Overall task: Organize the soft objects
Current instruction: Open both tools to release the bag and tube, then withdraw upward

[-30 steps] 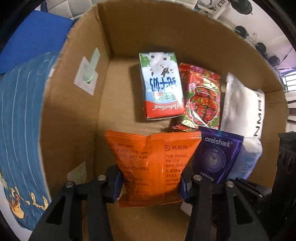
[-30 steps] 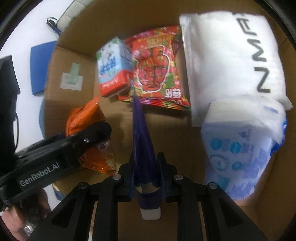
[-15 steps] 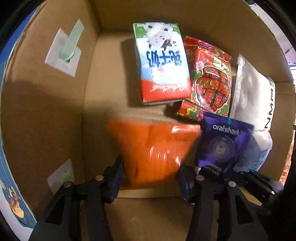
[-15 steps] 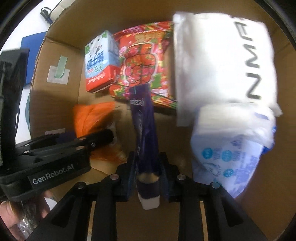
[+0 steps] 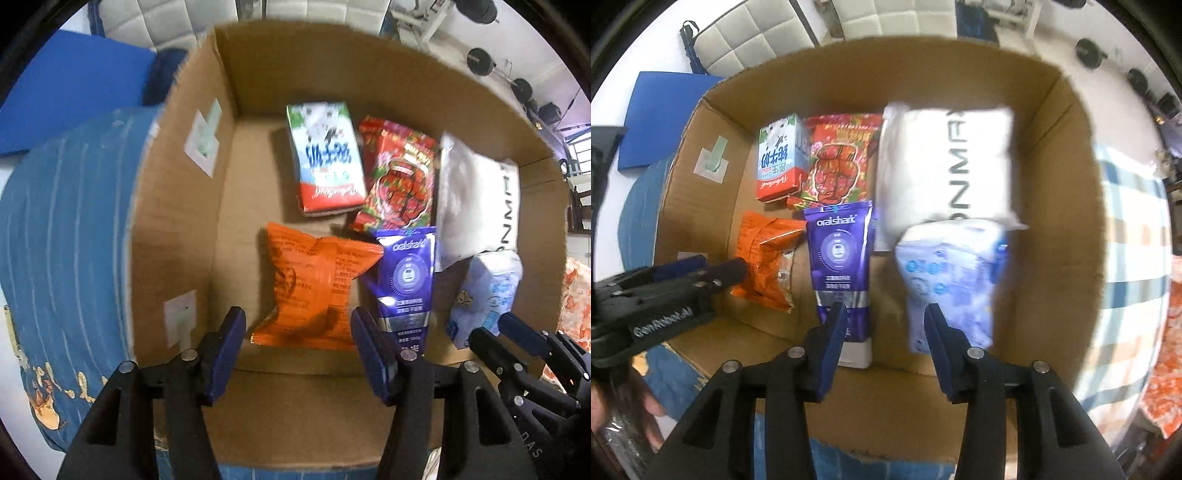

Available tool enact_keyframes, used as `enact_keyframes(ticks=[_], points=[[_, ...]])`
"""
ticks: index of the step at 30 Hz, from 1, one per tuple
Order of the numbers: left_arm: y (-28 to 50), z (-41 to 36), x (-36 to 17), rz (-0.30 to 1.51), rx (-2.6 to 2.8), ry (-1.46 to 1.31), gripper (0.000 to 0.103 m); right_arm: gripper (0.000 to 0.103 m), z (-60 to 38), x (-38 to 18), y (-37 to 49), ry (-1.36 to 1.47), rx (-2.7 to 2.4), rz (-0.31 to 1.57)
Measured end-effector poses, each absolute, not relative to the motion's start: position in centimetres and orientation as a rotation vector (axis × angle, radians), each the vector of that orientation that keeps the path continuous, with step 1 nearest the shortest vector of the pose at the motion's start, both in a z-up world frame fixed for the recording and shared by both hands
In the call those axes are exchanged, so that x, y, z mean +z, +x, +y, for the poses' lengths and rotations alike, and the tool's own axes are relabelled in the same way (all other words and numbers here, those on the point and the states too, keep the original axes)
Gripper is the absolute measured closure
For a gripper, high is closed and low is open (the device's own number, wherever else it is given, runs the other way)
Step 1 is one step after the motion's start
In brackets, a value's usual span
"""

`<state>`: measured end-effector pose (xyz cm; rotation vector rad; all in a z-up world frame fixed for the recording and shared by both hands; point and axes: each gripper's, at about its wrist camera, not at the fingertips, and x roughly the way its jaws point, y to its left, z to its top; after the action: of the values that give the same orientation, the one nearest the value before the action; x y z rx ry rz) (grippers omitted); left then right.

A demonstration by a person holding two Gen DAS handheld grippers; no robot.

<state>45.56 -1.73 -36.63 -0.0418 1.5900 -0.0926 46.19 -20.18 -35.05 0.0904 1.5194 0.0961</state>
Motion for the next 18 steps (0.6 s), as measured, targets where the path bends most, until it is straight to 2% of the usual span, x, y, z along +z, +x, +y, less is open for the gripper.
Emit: enact_keyframes(ticks=[1,3,5,7,10,11,13,15,18], points=[[45.3,-1.7,-36.0,1.568,-0.091,-0.036,0.046,0.056,-20.2,-34.6,45.6,0.072,0.084,1.509],[44.8,-3.3,-34.8,1.525,-0.079,-0.013,0.039,0.051,-20.2,-33.7,44.8,0.040,0.057,1.485],[45.0,-4.0,-33.0,1.475,-0.075,0.011,0.028,0.044,-20.4,-32.9,44.0,0.031,0.030,1.464],[44.5,-4.5,-31.9,1.435,-0.078,0.030,0.019,0.043,-20.3,-32.5,43.7,0.042,0.008,1.452],[44.4,-4.7,-30.6,1.399,-0.080,0.037,0.017,0.042,-21.5,-32.2,43.4,0.064,-0.022,1.443],[44.7,-4.1,-30.2,1.388,-0.076,0.041,0.013,0.042,-21.6,-32.2,43.5,0.069,-0.031,1.443],[44.3,-4.2,-29.6,1.373,-0.069,0.050,0.007,0.034,-21.8,-32.3,43.3,0.071,-0.054,1.443],[44.1,-4.4,-29.1,1.358,-0.058,0.061,0.007,0.021,-22.0,-32.4,43.2,0.084,-0.063,1.433],[43.9,-3.5,-28.5,1.339,-0.056,0.062,0.007,0.016,-22.2,-32.5,43.0,0.083,-0.083,1.419]])
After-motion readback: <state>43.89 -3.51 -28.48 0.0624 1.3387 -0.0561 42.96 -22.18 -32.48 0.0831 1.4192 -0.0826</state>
